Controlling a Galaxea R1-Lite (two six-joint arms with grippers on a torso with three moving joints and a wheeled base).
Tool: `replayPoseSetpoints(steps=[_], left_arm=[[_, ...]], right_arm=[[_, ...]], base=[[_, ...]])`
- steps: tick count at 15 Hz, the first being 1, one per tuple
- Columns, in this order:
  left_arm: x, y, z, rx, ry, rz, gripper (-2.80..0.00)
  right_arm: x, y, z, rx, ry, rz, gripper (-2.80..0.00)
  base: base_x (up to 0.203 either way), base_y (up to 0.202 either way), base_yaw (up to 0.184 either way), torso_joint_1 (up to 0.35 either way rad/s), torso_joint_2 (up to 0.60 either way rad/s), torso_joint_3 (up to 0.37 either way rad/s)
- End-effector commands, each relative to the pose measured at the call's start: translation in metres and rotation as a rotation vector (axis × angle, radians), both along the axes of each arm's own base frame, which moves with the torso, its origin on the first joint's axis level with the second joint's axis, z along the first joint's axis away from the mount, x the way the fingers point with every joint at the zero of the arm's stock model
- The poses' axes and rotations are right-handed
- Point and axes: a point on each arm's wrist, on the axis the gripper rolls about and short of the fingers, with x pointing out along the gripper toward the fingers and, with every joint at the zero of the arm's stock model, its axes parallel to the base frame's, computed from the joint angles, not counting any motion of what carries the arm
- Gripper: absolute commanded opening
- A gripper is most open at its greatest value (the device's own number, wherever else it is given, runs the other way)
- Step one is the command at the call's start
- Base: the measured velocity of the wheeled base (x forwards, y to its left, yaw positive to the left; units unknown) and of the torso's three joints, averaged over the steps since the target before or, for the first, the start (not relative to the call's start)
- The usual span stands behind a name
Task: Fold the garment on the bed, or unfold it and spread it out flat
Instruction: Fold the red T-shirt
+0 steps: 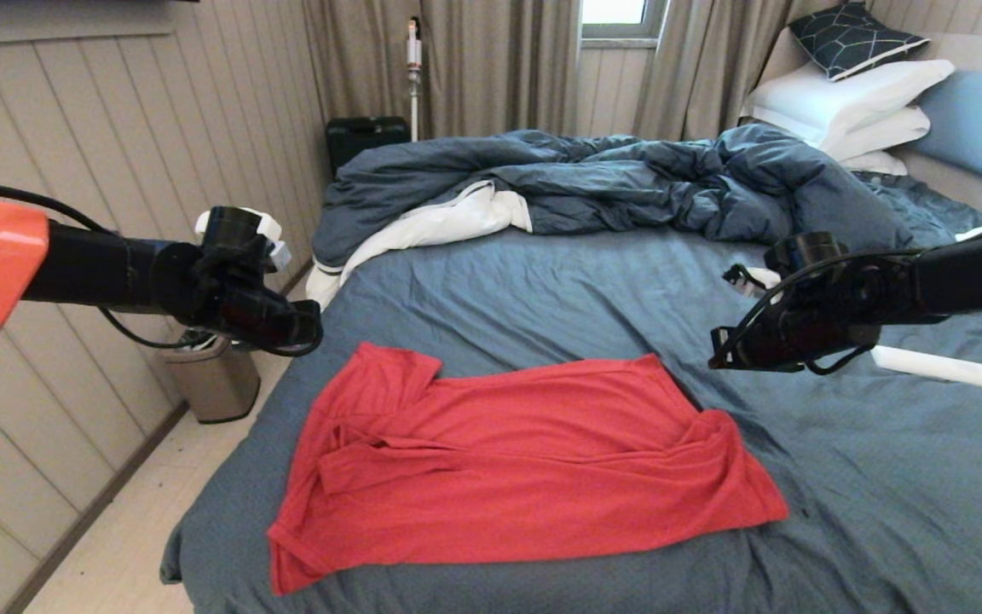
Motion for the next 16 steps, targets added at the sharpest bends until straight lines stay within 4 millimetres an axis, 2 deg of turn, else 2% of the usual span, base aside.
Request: replayPoseSetpoints(steps=[1, 3, 6, 10, 12, 14, 15, 16], left_arm=[[0.006, 0.0, -0.012, 0.0, 0.027, 0.005, -2.8], [0.01, -0.001, -0.009, -0.007, 0.004, 0.004, -2.8], [0.016, -0.003, -0.006, -0.026, -0.02, 0.009, -2.8], [0.034, -0.006, -0.017, -0.051, -0.039, -0.019, -2.8], [0.033, -0.006, -0.02, -0.061, -0.03, -0.032, -2.8], [0.03, -0.006, -0.014, -0.068, -0.038, -0.032, -2.8], [0.027, -0.006, -0.013, -0.068, -0.037, -0.032, -2.8], [0.027, -0.006, -0.014, -0.068, -0.041, -0.033, -2.8]], right_arm=[[0.005, 0.0, -0.013, 0.006, 0.029, 0.001, -2.8], [0.01, 0.001, -0.01, 0.004, 0.007, 0.006, -2.8], [0.014, 0.008, -0.025, 0.009, 0.045, 0.02, -2.8], [0.021, 0.01, -0.015, 0.006, -0.002, 0.024, -2.8], [0.029, 0.015, -0.021, 0.003, -0.012, 0.033, -2.8], [0.032, 0.018, -0.029, 0.007, -0.013, 0.034, -2.8], [0.033, 0.023, -0.031, 0.01, -0.01, 0.04, 0.0], [0.034, 0.025, -0.033, 0.007, -0.011, 0.042, 0.0]], base=[[0.0, 0.0, 0.0, 0.0, 0.0, 0.0], [0.0, 0.0, 0.0, 0.0, 0.0, 0.0], [0.0, 0.0, 0.0, 0.0, 0.0, 0.0], [0.0, 0.0, 0.0, 0.0, 0.0, 0.0], [0.0, 0.0, 0.0, 0.0, 0.0, 0.0], [0.0, 0.0, 0.0, 0.0, 0.0, 0.0], [0.0, 0.0, 0.0, 0.0, 0.0, 0.0], [0.0, 0.0, 0.0, 0.0, 0.0, 0.0]])
